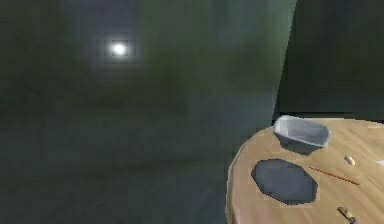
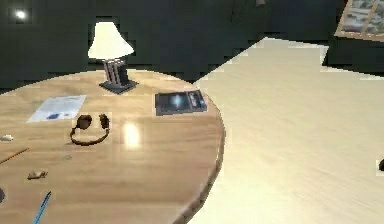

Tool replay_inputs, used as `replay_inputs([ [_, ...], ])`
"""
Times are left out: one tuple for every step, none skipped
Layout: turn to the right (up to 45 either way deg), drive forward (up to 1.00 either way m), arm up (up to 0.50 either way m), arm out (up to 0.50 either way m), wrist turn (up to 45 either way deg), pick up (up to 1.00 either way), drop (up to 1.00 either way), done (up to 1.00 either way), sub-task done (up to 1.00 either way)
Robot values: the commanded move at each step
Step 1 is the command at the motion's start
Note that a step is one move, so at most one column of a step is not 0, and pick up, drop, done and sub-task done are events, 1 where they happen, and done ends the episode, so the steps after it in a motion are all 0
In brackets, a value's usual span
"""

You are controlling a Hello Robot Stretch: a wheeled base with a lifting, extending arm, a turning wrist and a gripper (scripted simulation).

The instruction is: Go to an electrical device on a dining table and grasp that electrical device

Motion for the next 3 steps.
replay_inputs([
  [-24.0, 0.00, 0.00, 0.00, 0.0, 0.00, 0.00, 0.00, 0.00],
  [0.0, 0.00, 0.50, 0.00, 0.0, 0.00, 0.00, 0.00, 0.00],
  [0.0, 0.00, 0.38, 0.00, 0.0, 0.00, 0.00, 0.00, 0.00],
])
